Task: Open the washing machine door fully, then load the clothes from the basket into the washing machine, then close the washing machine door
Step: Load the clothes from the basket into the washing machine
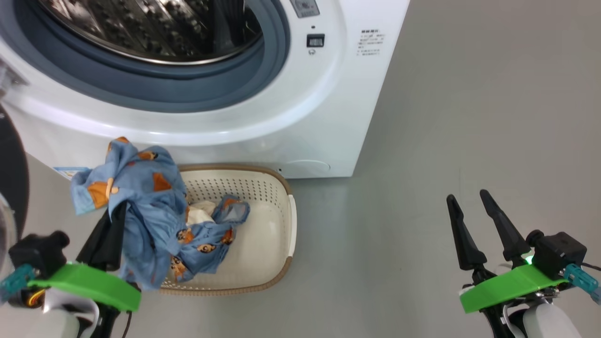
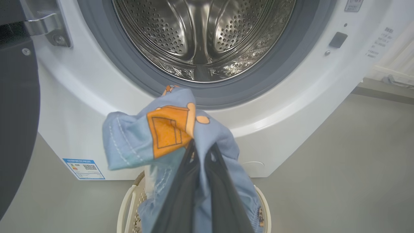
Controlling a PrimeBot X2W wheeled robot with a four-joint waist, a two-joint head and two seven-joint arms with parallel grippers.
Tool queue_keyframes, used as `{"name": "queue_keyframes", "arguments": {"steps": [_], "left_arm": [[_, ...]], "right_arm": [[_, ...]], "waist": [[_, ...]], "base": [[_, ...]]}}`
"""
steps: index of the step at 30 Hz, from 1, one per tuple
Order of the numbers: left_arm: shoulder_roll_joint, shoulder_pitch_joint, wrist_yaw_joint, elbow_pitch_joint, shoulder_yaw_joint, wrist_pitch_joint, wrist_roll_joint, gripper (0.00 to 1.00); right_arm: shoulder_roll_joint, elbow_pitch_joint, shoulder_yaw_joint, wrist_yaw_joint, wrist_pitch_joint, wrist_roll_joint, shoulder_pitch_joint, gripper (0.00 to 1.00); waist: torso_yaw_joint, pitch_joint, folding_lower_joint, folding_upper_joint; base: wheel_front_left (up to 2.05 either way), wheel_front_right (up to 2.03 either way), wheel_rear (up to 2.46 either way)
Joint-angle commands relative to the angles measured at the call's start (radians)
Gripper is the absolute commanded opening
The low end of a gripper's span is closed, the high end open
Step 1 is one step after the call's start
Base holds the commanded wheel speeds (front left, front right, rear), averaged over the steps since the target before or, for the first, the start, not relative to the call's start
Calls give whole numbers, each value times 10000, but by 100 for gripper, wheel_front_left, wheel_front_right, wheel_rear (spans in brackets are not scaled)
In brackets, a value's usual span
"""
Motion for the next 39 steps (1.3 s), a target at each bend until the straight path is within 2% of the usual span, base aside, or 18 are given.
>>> {"name": "queue_keyframes", "arguments": {"steps": [1,13,22,30,39], "left_arm": [[305,46,-14,-355,548,-67,162,0],[-148,2018,-14,-2049,2055,-67,1076,0],[-430,2732,-14,-2807,2654,-67,1332,0],[-436,2317,-14,-2971,2645,-67,1258,0],[48,577,-14,-2873,2439,-67,1039,0]], "right_arm": [[-117,-221,196,16,-48,95,135,100],[-297,-240,36,16,-48,214,723,100],[-272,-364,-105,16,-48,209,845,100],[-198,-438,-104,16,-48,137,668,100],[39,-538,23,16,-48,29,281,100]], "waist": [[117,-211,0,0],[286,-835,0,0],[290,-747,0,0],[200,-404,0,0],[-80,367,0,0]], "base": [[0,0,0],[0,0,0],[0,0,0],[0,0,0],[0,0,0]]}}
